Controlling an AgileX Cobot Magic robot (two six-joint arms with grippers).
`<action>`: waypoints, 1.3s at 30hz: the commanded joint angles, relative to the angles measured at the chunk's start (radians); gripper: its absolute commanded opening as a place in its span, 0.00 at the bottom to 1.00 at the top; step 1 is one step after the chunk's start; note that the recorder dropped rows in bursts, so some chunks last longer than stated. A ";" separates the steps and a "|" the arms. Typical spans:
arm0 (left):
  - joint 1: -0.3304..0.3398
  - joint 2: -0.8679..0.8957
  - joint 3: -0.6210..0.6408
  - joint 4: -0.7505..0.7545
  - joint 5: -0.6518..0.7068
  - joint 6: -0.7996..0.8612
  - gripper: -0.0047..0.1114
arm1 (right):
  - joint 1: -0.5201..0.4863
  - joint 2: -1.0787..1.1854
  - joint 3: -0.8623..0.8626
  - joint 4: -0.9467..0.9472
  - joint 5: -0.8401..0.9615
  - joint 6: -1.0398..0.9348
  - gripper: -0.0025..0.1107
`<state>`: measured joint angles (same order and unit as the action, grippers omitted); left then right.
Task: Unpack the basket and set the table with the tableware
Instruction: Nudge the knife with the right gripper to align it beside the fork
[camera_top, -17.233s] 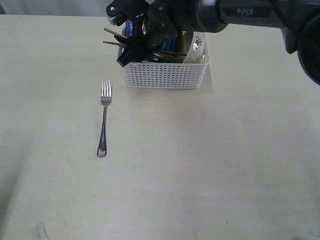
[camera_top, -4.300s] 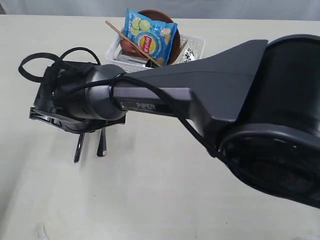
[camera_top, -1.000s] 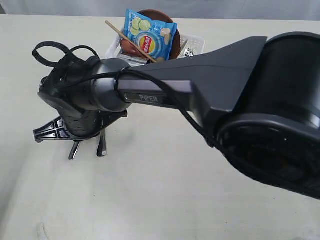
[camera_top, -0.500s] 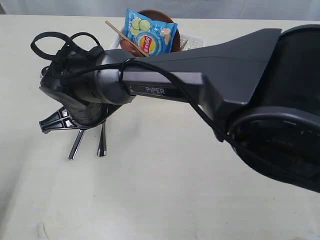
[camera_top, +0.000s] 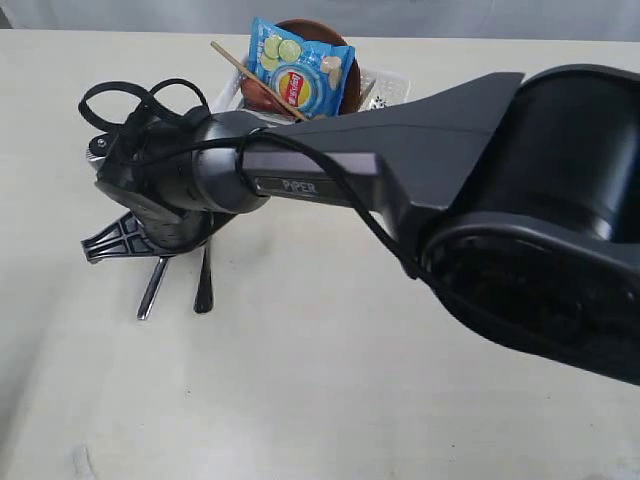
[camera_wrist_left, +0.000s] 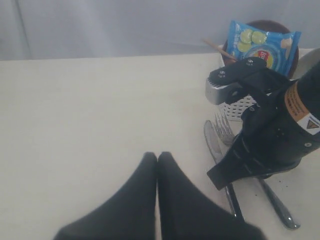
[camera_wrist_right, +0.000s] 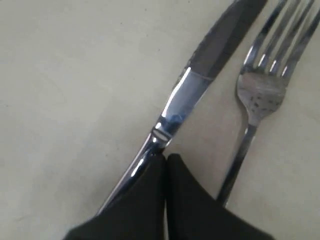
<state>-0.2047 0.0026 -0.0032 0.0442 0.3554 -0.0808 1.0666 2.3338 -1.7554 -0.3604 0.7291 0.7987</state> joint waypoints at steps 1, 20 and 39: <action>-0.005 -0.003 0.003 0.008 -0.011 -0.004 0.04 | -0.006 0.012 -0.025 -0.004 -0.012 0.000 0.02; -0.005 -0.003 0.003 0.008 -0.011 -0.004 0.04 | -0.007 -0.085 -0.037 -0.122 0.143 -0.004 0.02; -0.005 -0.003 0.003 0.008 -0.011 -0.004 0.04 | -0.060 -0.082 -0.033 0.127 0.189 -0.081 0.02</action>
<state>-0.2047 0.0026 -0.0032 0.0442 0.3554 -0.0808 1.0357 2.2524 -1.7878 -0.2852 0.9194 0.7382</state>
